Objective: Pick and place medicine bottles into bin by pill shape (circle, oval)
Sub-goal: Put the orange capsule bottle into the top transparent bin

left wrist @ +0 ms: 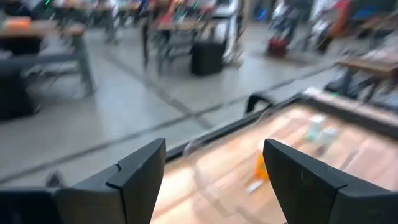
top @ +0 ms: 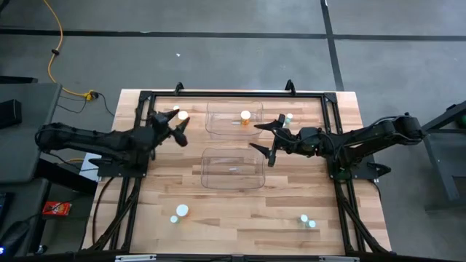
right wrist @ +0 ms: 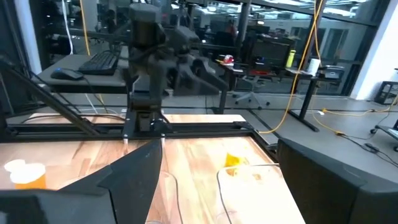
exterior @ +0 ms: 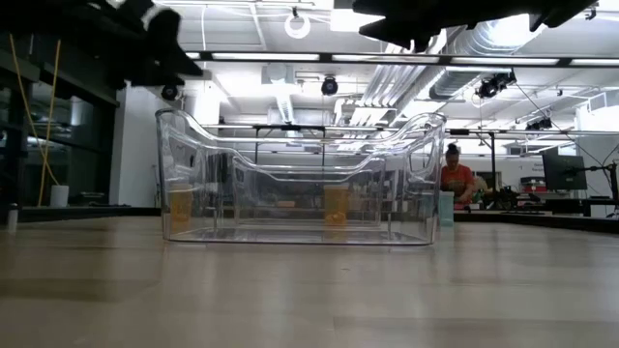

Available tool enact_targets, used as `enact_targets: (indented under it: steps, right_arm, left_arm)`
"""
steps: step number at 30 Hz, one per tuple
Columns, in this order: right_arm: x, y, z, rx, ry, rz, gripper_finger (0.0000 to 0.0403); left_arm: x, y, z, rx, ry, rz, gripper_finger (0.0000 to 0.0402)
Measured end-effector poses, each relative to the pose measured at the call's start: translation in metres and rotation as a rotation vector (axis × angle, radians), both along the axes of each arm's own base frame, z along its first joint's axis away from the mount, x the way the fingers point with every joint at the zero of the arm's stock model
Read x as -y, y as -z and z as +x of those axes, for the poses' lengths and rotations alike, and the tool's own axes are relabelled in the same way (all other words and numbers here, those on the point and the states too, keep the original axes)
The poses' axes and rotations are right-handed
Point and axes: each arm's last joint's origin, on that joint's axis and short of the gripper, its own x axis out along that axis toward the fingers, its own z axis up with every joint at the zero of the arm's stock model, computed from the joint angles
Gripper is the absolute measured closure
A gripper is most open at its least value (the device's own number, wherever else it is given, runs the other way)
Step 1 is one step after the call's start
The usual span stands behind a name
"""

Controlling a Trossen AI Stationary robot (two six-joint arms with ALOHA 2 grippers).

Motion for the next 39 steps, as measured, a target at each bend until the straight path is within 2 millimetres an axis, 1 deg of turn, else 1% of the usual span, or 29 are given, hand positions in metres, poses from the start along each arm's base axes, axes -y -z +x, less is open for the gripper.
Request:
enact_targets:
  steps: [5, 10, 14, 22, 27, 30, 34, 39]
  right_arm:
    - [0.000, 0.000, 0.000, 0.000, 0.002, 0.000, 0.0092]
    - [0.000, 0.000, 0.000, 0.000, 0.001, 0.000, 0.0092]
    - [0.000, 0.000, 0.000, 0.000, 0.001, 0.000, 0.0092]
    - [0.000, 0.000, 0.000, 0.003, 0.000, 0.014, 0.0092]
    - [0.000, 0.000, 0.000, 0.003, 0.000, 0.014, 0.0092]
    - [0.000, 0.000, 0.000, 0.003, 0.000, 0.014, 0.0092]
    - [0.000, 0.000, 0.000, 0.003, 0.000, 0.015, 0.0092]
    - [0.000, 0.000, 0.000, 0.004, 0.000, 0.019, 0.0092]
  left_arm:
    - [-0.032, 0.027, 0.006, -0.144, -0.138, -0.176, 0.0148]
    - [-0.062, 0.048, 0.007, -0.198, -0.198, -0.301, 0.0149]
    - [-0.077, 0.059, 0.008, -0.211, -0.236, -0.346, 0.0149]
    - [-0.092, 0.075, 0.010, -0.241, -0.262, -0.402, 0.0149]
    - [-0.099, 0.082, 0.009, -0.231, -0.273, -0.435, 0.0149]
    - [-0.101, 0.087, 0.011, -0.237, -0.284, -0.438, 0.0149]
    - [-0.104, 0.093, 0.010, -0.274, -0.345, -0.423, 0.0149]
    - [-0.105, 0.095, 0.010, -0.290, -0.368, -0.415, 0.0149]
